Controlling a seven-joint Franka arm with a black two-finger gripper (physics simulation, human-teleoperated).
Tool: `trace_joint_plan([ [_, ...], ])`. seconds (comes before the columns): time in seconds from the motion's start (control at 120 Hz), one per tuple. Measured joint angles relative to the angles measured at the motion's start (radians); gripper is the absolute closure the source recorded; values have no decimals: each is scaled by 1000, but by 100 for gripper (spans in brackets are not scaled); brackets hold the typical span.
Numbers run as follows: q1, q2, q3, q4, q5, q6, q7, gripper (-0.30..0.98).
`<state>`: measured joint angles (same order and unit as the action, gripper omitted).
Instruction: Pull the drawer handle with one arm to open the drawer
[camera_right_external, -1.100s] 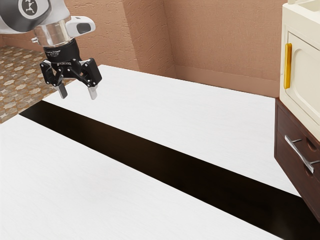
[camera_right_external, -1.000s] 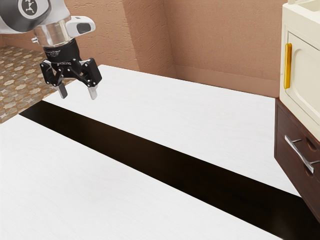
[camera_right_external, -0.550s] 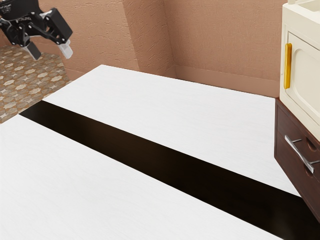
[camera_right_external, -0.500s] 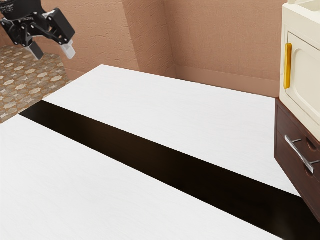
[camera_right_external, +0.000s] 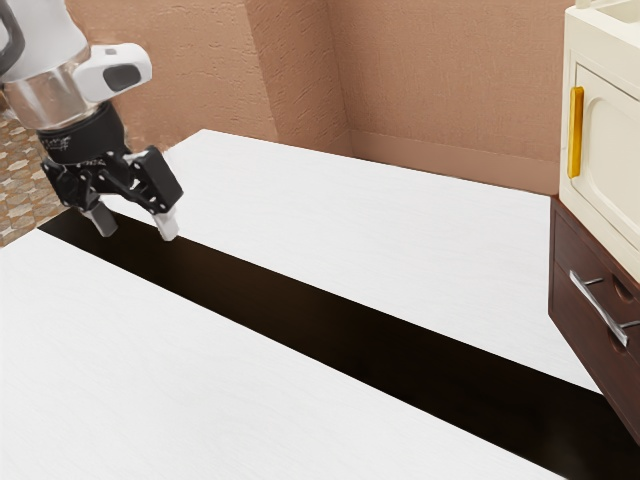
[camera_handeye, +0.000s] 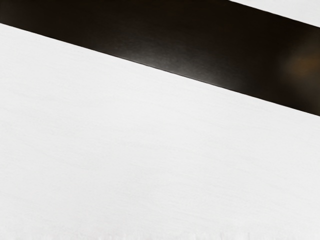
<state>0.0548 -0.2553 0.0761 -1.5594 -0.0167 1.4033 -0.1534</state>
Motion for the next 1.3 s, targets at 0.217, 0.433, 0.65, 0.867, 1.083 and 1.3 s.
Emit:
trace_joint_plan([
  [0.217,12,-171,-40,-505,-80,327,-46,0],
  [0.433,5,37,-65,-412,-472,547,-113,0],
  [0.65,-14,174,-178,-322,-646,636,-156,0],
  [0.867,-72,234,-201,-252,-543,706,-159,0],
  [1.083,-118,345,-202,-121,-512,740,-161,0],
  [1.3,-205,393,-201,-101,-579,746,-187,0],
])
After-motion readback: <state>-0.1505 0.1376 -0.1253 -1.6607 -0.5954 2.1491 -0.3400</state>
